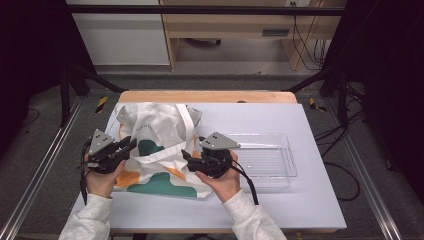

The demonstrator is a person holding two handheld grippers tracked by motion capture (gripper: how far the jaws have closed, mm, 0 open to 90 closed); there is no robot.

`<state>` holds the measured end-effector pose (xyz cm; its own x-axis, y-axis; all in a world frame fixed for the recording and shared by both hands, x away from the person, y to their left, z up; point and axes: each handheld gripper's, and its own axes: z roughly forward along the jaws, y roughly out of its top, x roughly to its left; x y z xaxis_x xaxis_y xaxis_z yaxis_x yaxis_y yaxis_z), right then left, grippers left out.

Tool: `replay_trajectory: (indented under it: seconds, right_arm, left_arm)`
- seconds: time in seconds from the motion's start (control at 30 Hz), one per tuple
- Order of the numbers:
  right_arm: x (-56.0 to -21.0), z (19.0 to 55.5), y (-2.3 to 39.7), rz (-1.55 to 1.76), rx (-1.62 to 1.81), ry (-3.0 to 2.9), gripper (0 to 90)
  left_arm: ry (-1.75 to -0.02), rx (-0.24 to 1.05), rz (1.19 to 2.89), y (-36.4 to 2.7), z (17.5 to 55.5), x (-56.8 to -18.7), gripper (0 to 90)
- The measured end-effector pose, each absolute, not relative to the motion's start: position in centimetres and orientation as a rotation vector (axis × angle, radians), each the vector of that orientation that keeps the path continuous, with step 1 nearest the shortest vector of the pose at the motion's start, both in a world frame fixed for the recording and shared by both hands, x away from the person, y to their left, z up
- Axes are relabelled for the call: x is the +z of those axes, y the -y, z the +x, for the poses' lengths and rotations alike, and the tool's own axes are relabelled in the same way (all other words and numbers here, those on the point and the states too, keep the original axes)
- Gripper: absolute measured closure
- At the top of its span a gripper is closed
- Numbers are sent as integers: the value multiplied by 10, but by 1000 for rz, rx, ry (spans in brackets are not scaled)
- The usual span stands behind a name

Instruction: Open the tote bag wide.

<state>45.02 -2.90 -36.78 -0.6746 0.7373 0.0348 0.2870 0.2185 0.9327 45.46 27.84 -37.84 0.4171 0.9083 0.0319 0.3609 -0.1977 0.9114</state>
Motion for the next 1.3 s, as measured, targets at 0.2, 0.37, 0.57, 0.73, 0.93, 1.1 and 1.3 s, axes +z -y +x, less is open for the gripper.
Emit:
replay_trajectory:
  seconds: [0.2, 0.37, 0.57, 0.73, 0.93, 1.1, 1.3]
  right_arm:
    - [-372, 457, 13, 959, 1456, -2098, 379]
    - [-375, 464, 3, 981, 1440, -2095, 462]
    - [-375, 468, 1, 1008, 1467, -2091, 529]
    - [-379, 472, -6, 1006, 1451, -2111, 659]
    - [-379, 471, -10, 997, 1436, -2126, 843]
    - [-379, 468, -9, 965, 1438, -2157, 870]
    - [-384, 458, -8, 925, 1449, -2198, 870]
  left_arm:
    - [-1099, 740, 1769, -278, 453, -381, 822]
    - [-1092, 732, 1781, -278, 451, -382, 853]
    - [-1090, 718, 1785, -279, 449, -384, 862]
    - [-1086, 716, 1793, -277, 448, -386, 862]
    - [-1083, 696, 1770, -279, 448, -385, 814]
    - [-1077, 715, 1730, -280, 446, -380, 664]
    - [-1052, 700, 1714, -279, 442, -374, 681]
